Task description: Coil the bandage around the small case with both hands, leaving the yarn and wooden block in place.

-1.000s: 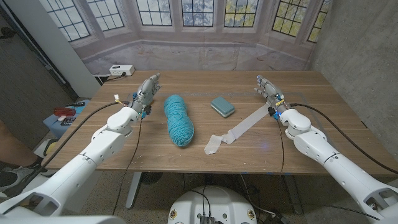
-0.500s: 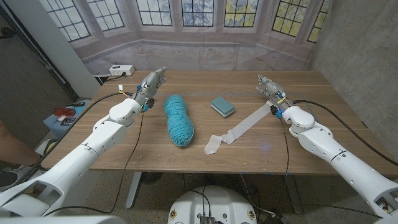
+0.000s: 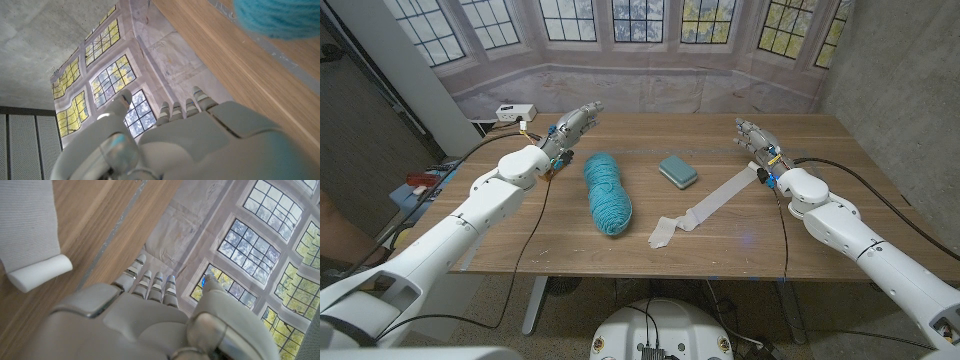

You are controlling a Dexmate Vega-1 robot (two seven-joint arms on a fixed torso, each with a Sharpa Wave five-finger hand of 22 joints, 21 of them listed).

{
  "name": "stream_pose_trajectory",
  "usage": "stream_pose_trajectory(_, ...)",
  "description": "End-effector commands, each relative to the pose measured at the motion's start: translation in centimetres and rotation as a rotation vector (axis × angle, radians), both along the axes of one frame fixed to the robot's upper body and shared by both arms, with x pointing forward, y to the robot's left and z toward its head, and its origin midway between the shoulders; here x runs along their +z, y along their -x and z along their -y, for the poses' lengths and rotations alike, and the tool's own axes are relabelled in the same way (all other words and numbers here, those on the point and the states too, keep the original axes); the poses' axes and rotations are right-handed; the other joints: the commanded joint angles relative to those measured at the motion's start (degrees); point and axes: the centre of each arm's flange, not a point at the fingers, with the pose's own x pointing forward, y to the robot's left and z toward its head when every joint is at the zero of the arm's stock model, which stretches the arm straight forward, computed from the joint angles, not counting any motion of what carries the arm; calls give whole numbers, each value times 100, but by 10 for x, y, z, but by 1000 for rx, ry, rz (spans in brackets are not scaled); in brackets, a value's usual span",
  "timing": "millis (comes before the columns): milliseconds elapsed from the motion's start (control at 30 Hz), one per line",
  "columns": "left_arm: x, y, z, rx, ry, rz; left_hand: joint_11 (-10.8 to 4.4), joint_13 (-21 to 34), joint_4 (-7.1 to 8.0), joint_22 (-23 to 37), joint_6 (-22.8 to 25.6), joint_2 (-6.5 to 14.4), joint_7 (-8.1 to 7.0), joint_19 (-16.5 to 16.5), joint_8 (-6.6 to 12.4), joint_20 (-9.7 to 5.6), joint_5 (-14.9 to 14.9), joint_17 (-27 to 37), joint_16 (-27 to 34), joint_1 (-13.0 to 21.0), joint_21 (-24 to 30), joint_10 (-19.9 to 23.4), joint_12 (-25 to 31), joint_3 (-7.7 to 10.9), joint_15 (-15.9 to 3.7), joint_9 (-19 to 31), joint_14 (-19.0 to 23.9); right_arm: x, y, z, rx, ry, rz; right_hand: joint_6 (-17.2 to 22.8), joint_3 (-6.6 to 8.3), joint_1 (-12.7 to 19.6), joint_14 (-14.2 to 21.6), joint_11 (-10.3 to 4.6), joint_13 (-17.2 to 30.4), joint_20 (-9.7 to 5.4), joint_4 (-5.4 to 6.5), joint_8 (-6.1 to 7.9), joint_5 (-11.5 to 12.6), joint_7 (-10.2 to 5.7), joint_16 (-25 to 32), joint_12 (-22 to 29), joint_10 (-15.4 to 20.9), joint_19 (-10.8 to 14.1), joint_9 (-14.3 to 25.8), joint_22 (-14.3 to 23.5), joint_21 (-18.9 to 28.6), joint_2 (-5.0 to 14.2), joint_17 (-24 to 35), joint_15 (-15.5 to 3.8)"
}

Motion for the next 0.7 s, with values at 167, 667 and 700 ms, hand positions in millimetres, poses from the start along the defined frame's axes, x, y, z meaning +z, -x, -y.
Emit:
stream_pose_trajectory(167,26,-6,21,-51,-199,6,-13,19,-173,20,71,6,25,64,42,17,95,17,16,215,25,67,57,62,8,7,80,-6,2,0,-11,-18,6,36,29,85,53,15,31,-420,-30,21,-24,4,24,29,18,62,13,15,-8,7,11,-207)
stream_pose_trajectory(667,50,-14,41,-58,-407,45,-141,21,-320,23,464,36,-39,133,109,-55,300,16,15,578,22,224,80,174,-96,10,161,-14,2,5,-23,-60,22,46,27,84,50,19,32,-419,-56,19,-30,9,30,31,26,67,14,15,-9,17,18,-208)
stream_pose_trajectory(700,54,-16,43,-57,-428,49,-151,21,-321,23,470,34,-43,134,107,-58,308,16,14,590,22,227,79,176,-101,10,162,-15,1,5,-24,-66,23,45,27,83,52,15,32,-419,-57,18,-30,10,31,31,27,67,14,15,-9,18,18,-210)
